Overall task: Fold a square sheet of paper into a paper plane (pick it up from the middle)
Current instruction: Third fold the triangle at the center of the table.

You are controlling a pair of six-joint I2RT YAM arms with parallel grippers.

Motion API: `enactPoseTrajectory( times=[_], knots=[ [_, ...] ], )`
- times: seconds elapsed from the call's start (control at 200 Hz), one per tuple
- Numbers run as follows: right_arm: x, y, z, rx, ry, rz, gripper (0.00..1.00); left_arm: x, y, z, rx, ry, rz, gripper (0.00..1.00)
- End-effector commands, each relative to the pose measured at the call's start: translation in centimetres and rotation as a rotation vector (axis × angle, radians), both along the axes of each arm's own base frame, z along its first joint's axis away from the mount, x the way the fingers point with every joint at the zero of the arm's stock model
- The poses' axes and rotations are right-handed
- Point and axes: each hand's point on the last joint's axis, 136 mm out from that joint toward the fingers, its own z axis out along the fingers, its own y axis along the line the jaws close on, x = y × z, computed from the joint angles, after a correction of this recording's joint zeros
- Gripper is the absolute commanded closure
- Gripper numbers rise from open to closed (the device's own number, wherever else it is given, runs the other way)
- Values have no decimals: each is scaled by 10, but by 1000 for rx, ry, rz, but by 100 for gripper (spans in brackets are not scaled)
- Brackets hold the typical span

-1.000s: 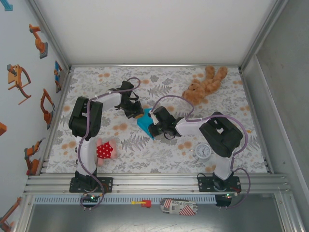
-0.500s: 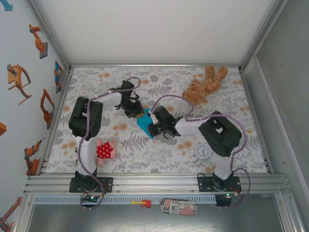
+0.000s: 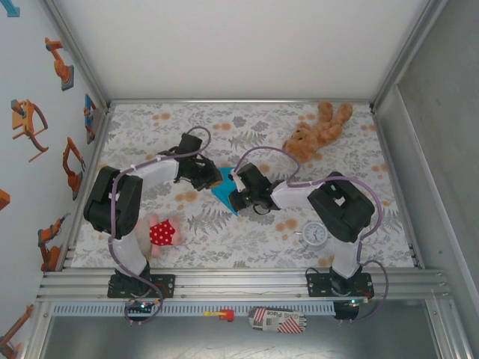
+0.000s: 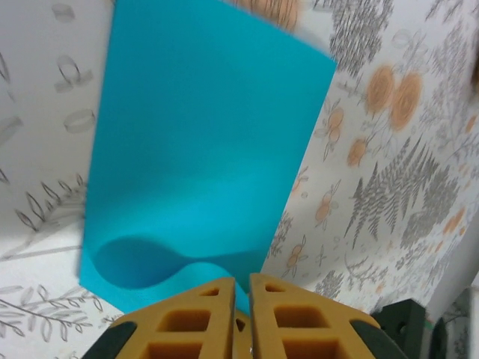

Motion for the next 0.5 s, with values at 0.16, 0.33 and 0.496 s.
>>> enactPoseTrajectory(
  times=[0.16, 0.33, 0.496],
  knots=[
    [-1, -7, -14, -42, 46, -20, 100, -17, -11, -9, -24, 43, 17, 90],
    [-1, -7, -14, -44, 48, -23, 100, -27, -11, -20, -6, 79, 16, 90],
    [-2, -9, -16, -48, 55, -27, 100, -34, -4, -27, 26, 101, 23, 90]
  ],
)
